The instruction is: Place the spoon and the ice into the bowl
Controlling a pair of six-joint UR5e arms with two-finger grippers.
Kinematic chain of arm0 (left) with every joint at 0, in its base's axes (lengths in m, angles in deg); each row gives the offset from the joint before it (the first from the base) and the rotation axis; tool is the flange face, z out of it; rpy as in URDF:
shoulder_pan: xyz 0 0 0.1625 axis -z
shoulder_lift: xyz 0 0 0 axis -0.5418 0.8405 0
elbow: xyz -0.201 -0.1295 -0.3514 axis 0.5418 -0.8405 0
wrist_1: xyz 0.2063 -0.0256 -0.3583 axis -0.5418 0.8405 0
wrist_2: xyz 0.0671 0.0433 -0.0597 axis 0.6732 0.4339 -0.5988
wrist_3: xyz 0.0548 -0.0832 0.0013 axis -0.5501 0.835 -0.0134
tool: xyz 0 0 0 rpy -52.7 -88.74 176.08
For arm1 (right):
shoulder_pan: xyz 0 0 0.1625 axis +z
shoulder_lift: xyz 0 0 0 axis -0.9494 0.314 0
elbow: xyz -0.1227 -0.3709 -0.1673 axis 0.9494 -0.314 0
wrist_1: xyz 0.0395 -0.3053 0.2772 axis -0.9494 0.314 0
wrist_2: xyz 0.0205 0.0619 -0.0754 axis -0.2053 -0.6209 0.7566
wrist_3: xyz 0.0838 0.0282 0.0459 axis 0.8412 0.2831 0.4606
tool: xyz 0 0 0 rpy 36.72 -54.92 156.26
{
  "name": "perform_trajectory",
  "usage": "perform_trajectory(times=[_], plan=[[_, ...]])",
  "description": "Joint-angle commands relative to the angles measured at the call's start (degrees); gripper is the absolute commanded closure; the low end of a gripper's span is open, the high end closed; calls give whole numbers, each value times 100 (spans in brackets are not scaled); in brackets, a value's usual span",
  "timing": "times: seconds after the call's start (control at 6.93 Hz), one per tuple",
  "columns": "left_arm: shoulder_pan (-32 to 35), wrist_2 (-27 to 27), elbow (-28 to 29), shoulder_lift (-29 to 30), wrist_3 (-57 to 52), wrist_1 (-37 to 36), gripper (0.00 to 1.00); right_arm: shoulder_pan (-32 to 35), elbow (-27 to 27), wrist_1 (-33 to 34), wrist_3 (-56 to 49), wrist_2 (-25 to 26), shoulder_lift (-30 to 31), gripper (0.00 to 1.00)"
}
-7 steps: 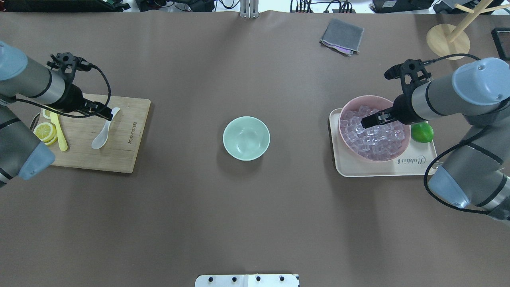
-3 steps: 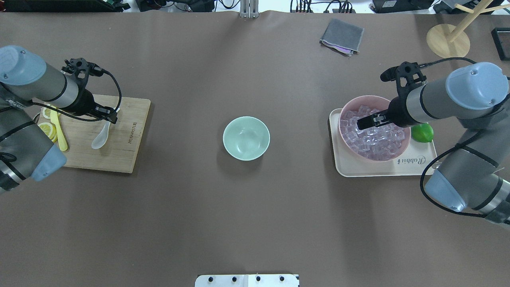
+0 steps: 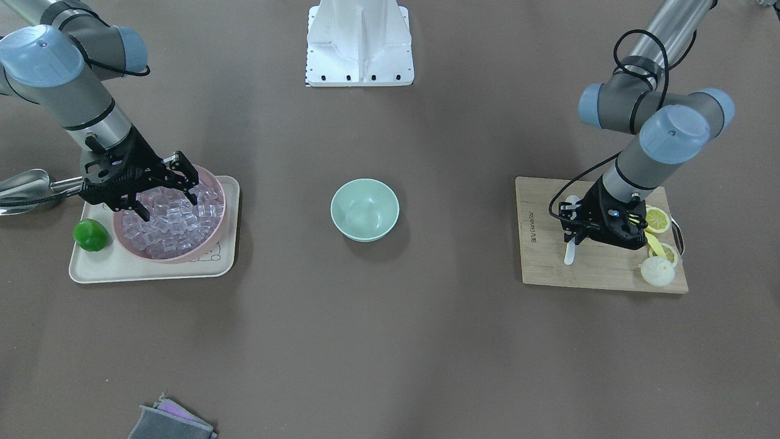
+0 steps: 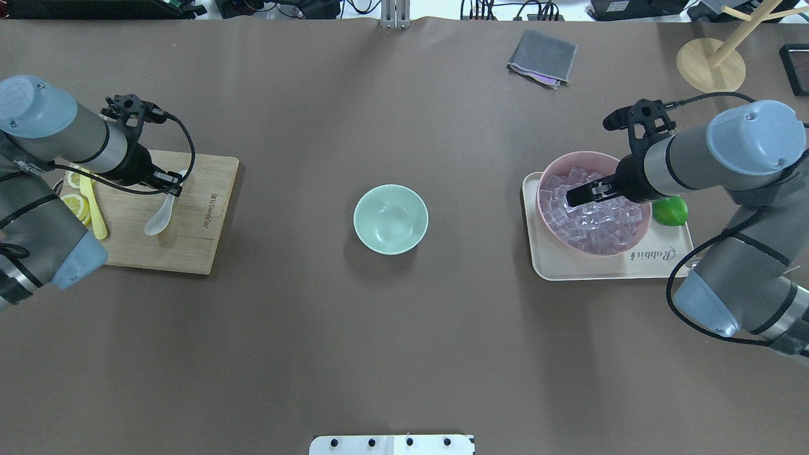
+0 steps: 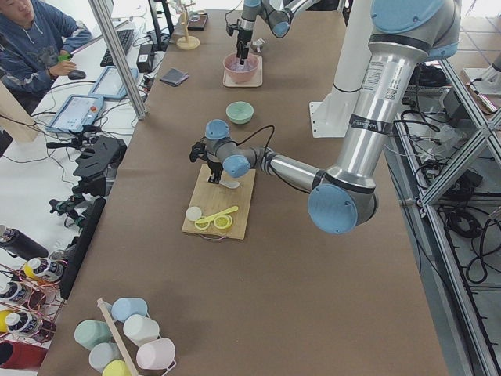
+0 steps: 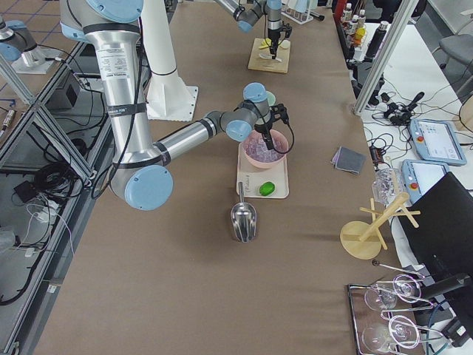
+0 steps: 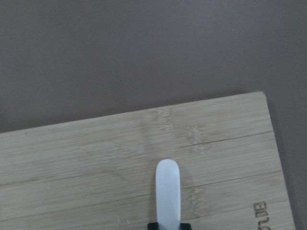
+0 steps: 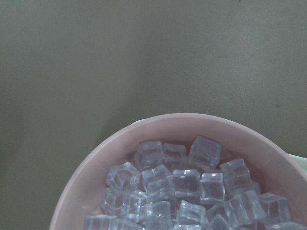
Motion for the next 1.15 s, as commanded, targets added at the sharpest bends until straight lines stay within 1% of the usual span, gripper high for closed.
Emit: perform_trajectory(times=[0.0,0.29,0.43,0.58,0.87,1.01], plan=[[-5,13,-15,-1,12,-7,100,-9,1,0,0,43,-12,9],[-5,-66,-94,156,20,-68,100,-149,-8,0,0,244,-12,9],[-13,-66,-68,331,168,-173,100,-211,-34,9,0,324,-4,21],[-22,-66,-77,385,283,-182,100,-290,-61,9,0,446,66,24],[-22,-66,-85,386,293,-174,100,-326,-61,9,0,456,137,30],[-22,-66,-85,386,293,-174,100,-326,-44,9,0,448,163,36]])
